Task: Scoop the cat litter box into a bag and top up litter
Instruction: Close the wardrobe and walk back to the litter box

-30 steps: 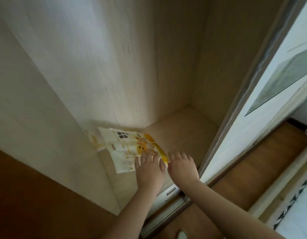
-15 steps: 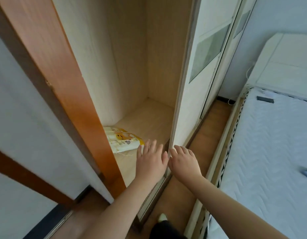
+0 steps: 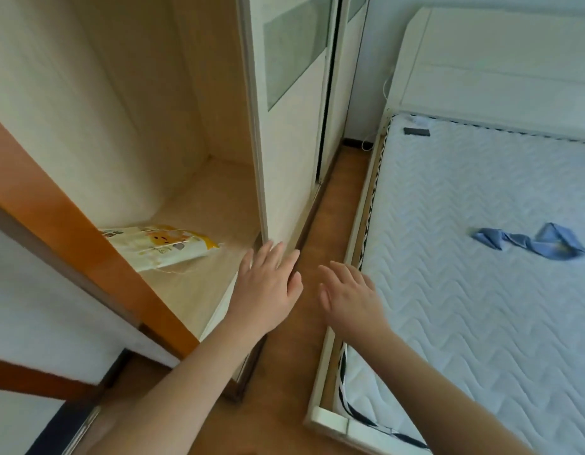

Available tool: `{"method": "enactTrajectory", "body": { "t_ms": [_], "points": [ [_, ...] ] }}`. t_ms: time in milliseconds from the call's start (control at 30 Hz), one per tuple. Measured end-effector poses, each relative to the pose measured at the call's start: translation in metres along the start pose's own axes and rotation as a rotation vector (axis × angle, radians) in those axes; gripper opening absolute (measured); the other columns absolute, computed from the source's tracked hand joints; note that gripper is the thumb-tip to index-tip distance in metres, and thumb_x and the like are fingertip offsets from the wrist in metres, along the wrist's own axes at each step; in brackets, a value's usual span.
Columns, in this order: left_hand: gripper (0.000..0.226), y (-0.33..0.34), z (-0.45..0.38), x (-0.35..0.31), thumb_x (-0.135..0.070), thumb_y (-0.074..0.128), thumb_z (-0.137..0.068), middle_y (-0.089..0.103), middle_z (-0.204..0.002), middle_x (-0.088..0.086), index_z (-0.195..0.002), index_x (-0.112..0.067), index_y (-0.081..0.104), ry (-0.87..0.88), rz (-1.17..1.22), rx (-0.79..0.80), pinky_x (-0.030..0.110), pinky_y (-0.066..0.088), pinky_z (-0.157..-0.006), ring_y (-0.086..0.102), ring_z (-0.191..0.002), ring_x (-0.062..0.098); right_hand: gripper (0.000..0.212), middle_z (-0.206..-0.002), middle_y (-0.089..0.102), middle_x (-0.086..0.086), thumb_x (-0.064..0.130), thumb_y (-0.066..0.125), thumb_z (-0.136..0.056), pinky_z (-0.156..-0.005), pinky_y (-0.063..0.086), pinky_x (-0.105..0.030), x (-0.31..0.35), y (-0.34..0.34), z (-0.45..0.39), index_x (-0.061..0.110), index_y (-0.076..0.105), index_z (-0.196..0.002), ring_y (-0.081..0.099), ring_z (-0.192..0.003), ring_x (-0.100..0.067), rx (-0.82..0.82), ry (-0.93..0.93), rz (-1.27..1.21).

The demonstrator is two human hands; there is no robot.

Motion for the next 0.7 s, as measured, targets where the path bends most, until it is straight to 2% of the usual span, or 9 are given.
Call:
{"method": "enactTrajectory", "body": {
  "t_ms": [133,233,367,500,600,700],
  "points": [
    [0.065,-0.011,0.006,-0.057,-0.049,0.007,-0.094,0.022,-0.161,0.0,-0.149,-0.029,0.034,0.074,0.006,-0.041,0.055,0.016,-0.119,0.01,-0.15,0.021,0.042,-0.14,0.049,0.0,0.036,0.033,-0.099,-0.109,0.032,-0.037,-0.057,-0.018,0.041,0.023,0.047,-0.135,0.042,-0.132,-0.02,-0.022,0.112,0.031],
    [0.062,-0.006,0.017,-0.121,-0.051,0.009,-0.095,0.014,-0.164,-0.002,-0.152,-0.031,0.026,0.145,0.031,0.0,0.051,0.009,-0.121,0.003,-0.151,0.019,0.043,-0.141,0.049,-0.003,0.036,0.033,-0.098,-0.11,0.03,-0.037,-0.106,-0.034,0.083,0.021,0.046,-0.137,0.041,-0.133,-0.021,-0.04,0.22,0.035],
    [0.058,0.017,0.034,-0.239,-0.049,0.025,-0.099,0.003,-0.164,-0.005,-0.154,-0.031,0.016,0.311,0.081,0.124,0.049,0.004,-0.122,-0.007,-0.15,0.015,0.053,-0.139,0.052,-0.007,0.039,0.024,-0.095,-0.107,0.035,-0.042,-0.185,-0.065,0.162,0.017,0.051,-0.134,0.046,-0.13,-0.025,-0.076,0.338,0.036],
    [0.057,0.035,0.07,-0.361,-0.046,0.024,-0.101,0.002,-0.165,-0.005,-0.155,-0.03,0.013,0.432,0.117,0.205,0.048,0.003,-0.121,-0.007,-0.15,0.015,0.055,-0.138,0.053,-0.007,0.041,0.023,-0.094,-0.106,0.037,-0.042,-0.265,-0.102,0.255,0.017,0.053,-0.133,0.048,-0.128,-0.026,-0.092,0.461,0.056],
    [0.055,0.033,0.091,-0.447,-0.045,0.021,-0.102,0.011,-0.164,-0.002,-0.154,-0.029,0.019,0.515,0.105,0.171,0.049,0.008,-0.121,0.003,-0.151,0.018,0.057,-0.143,0.048,-0.006,0.043,0.019,-0.094,-0.11,0.031,-0.041,-0.314,-0.126,0.32,0.019,0.048,-0.137,0.043,-0.133,-0.024,-0.1,0.565,0.067],
    [0.057,0.02,0.114,-0.529,-0.045,0.022,-0.096,0.044,-0.151,0.004,-0.143,-0.024,0.045,0.652,0.153,0.078,0.056,0.028,-0.113,0.036,-0.141,0.024,0.054,-0.141,0.05,-0.007,0.042,0.024,-0.095,-0.108,0.034,-0.043,-0.354,-0.151,0.386,0.019,0.051,-0.135,0.046,-0.131,-0.025,-0.156,0.673,0.106]
  ]
}}
Point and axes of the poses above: each hand's wrist, its own z-axis away from the middle knuckle, its own y-axis out of the palm, x = y × z, the point moved 10 cm from there along -z, towards the middle knuckle
